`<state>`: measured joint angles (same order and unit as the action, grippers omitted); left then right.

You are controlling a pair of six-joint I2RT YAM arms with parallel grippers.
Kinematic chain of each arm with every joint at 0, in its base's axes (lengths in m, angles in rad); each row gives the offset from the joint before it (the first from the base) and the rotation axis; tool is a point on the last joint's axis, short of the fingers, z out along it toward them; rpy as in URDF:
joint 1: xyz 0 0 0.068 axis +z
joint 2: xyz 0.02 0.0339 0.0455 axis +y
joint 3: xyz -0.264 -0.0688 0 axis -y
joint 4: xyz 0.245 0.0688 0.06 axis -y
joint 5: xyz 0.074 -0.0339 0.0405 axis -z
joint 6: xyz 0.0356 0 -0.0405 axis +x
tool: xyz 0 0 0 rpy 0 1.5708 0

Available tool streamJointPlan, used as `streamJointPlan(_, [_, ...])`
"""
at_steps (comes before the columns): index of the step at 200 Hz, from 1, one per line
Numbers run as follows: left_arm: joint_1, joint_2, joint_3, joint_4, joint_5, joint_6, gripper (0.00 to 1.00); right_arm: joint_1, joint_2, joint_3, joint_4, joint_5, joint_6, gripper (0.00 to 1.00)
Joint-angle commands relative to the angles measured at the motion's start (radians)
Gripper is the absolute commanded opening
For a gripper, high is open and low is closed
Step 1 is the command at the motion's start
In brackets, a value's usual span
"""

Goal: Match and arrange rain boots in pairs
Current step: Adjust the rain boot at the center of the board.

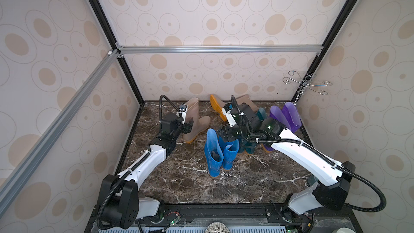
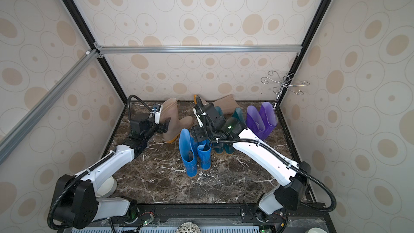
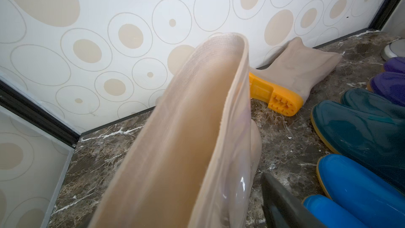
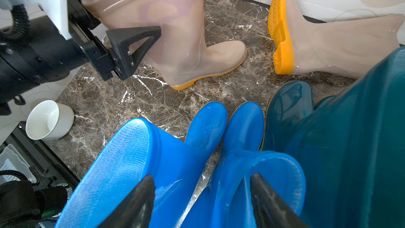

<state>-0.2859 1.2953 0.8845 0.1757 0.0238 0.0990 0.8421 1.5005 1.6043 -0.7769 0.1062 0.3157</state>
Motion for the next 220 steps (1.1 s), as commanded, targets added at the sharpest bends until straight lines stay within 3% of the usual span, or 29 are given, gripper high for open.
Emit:
streamJointPlan(1, [0.002,-0.034,0.118,-0.149,-0.004,0.022,0.87,-0.002,-0.017,0.036,-0.001,0.011,-0.027,0.71])
streamJointPlan(34, [0.001,0.045,0.275,-0.341,0.016,0.062,0.87,-0.003,0.015,0.083,-0.011,0.006,-0.051,0.71])
streamJointPlan(92, [0.001,0.239,0.511,-0.532,-0.018,0.057,0.84,-0.004,0.055,0.129,-0.013,0.007,-0.051,0.72])
streamJointPlan(110, [0.002,0.31,0.578,-0.584,0.025,0.043,0.72,-0.003,0.065,0.134,-0.015,0.008,-0.044,0.72])
streamJointPlan(117, [0.001,0.323,0.591,-0.587,0.033,0.035,0.62,-0.003,0.068,0.135,-0.014,0.009,-0.042,0.72])
streamJointPlan(137, [0.002,0.327,0.601,-0.567,-0.002,0.001,0.21,-0.003,0.067,0.131,-0.01,0.015,-0.031,0.72])
streamJointPlan(157, [0.005,0.311,0.603,-0.546,-0.076,-0.029,0.0,-0.003,0.067,0.126,-0.002,0.021,-0.027,0.72])
streamJointPlan(220, [0.069,0.257,0.592,-0.569,-0.203,-0.142,0.0,-0.004,0.081,0.127,-0.001,0.019,-0.033,0.72])
